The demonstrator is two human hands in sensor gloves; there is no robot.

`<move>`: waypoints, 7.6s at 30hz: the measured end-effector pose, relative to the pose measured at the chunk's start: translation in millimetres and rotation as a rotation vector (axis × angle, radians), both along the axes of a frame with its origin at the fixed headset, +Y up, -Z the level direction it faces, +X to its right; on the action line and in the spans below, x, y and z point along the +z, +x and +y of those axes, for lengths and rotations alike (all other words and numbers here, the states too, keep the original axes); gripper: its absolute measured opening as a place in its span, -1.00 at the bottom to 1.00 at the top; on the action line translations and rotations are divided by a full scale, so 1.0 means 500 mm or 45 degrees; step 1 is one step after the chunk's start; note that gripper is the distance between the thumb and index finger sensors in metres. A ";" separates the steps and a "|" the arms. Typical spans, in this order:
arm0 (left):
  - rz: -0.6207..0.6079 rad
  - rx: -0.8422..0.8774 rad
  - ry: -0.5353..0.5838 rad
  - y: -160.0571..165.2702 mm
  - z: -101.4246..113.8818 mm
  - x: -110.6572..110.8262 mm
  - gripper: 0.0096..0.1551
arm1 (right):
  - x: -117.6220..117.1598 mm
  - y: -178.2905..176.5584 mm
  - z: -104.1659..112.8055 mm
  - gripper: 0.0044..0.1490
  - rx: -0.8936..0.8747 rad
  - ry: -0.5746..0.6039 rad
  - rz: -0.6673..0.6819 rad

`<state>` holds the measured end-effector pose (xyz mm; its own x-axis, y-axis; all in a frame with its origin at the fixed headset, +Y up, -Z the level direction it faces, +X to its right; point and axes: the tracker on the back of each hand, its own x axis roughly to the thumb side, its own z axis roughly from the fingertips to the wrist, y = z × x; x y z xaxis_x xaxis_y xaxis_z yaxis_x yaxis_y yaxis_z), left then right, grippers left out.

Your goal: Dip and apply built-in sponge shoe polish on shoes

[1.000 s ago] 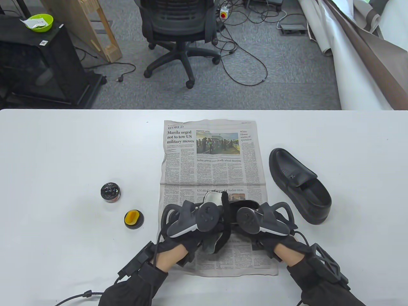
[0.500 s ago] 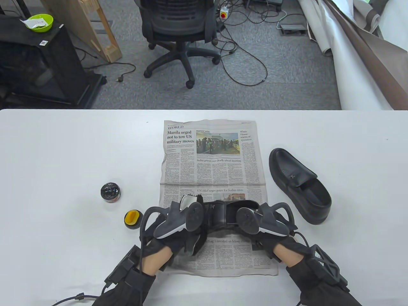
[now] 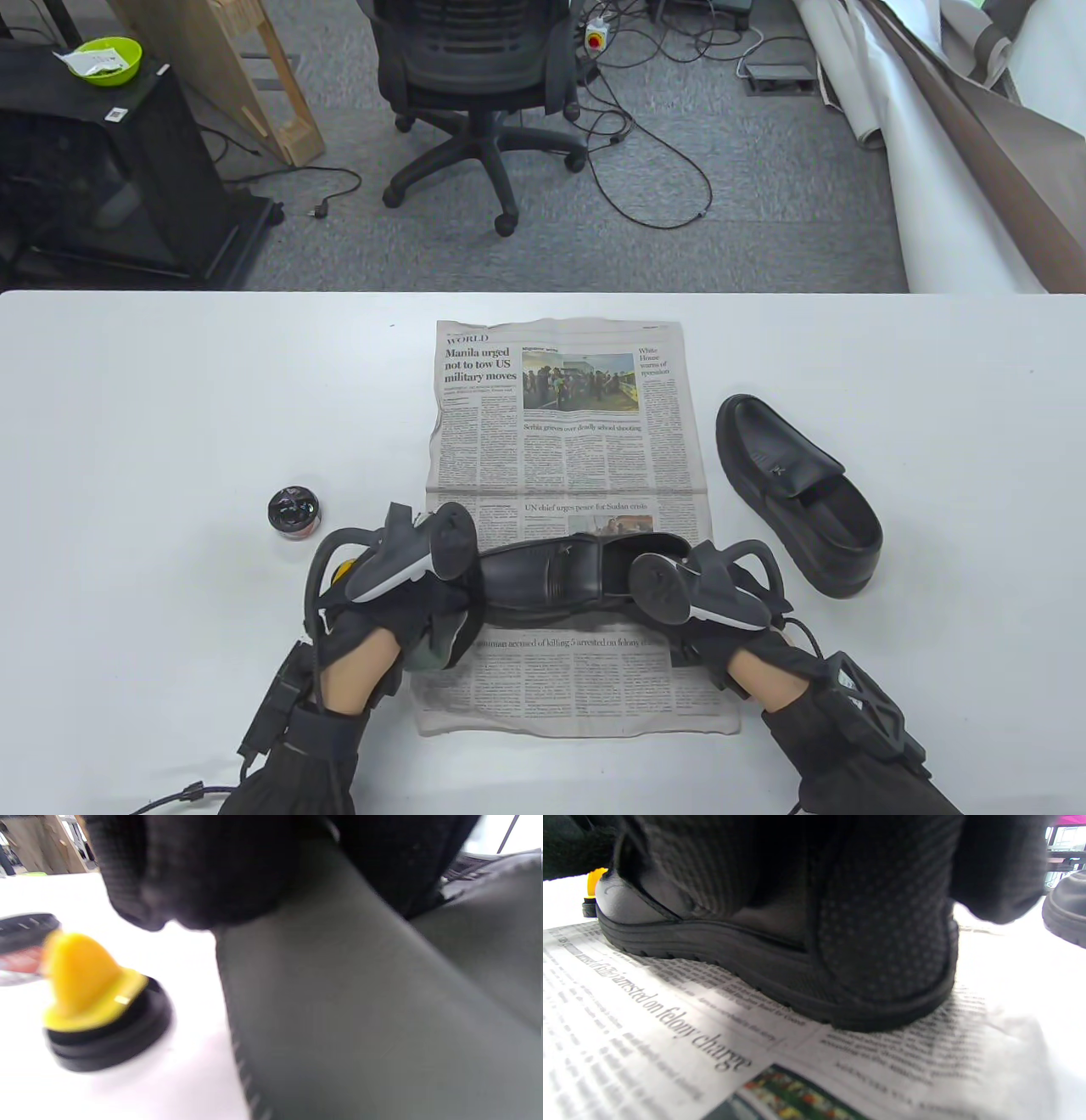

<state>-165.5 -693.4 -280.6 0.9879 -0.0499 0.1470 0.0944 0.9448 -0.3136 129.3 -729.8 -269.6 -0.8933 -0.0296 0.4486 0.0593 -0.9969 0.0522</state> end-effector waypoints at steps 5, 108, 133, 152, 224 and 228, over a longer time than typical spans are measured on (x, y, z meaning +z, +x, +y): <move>0.160 0.100 0.121 -0.090 0.057 0.002 -0.33 | -0.002 0.001 -0.001 -0.45 -0.006 -0.008 0.012; 0.366 -0.041 0.186 -0.086 0.068 -0.041 -0.49 | -0.001 0.000 -0.002 -0.45 0.000 0.004 -0.013; -0.017 -0.058 0.102 0.100 -0.010 0.003 -0.47 | -0.001 -0.002 -0.002 -0.45 0.003 0.005 -0.004; -0.036 -0.016 0.367 0.157 -0.032 0.004 -0.47 | -0.005 -0.002 -0.002 -0.48 0.001 -0.028 0.010; 0.011 0.027 0.446 0.190 -0.036 -0.009 -0.48 | -0.007 -0.005 -0.003 -0.48 0.001 0.010 0.001; 0.118 0.005 0.429 0.170 -0.041 -0.020 -0.48 | -0.008 -0.004 -0.004 -0.48 -0.004 0.005 -0.004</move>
